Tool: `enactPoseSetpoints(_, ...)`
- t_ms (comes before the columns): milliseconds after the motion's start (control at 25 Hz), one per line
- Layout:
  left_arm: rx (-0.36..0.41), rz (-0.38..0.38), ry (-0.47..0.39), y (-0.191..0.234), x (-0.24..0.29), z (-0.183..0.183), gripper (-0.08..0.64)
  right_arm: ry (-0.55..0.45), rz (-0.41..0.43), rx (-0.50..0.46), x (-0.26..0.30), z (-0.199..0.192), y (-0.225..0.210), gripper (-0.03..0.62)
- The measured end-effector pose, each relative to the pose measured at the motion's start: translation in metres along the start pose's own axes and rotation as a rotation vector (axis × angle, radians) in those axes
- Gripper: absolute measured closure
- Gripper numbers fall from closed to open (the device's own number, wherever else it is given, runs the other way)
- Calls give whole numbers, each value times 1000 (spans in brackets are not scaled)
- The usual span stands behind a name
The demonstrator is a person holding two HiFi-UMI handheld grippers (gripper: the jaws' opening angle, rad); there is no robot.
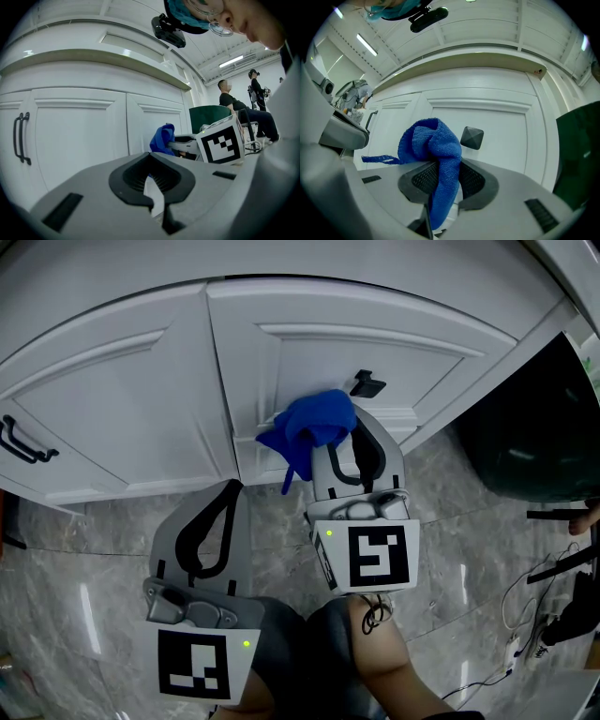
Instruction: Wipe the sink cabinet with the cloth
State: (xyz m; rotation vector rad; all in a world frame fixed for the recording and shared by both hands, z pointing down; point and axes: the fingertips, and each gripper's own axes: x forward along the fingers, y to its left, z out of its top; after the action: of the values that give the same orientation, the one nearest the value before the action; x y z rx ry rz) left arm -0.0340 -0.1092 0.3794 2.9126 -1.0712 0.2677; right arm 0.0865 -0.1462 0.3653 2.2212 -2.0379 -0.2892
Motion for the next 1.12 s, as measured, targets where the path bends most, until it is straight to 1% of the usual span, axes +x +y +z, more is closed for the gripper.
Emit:
enactPoseSetpoints(160, -1, -4, -3, 0, 2, 0, 558, -4, -17, 13, -2, -1, -6, 477)
enactPoseSetpoints(1120, -13, -12, -2, -4, 5, -1, 558, 4, -124, -3, -11, -9, -42, 477)
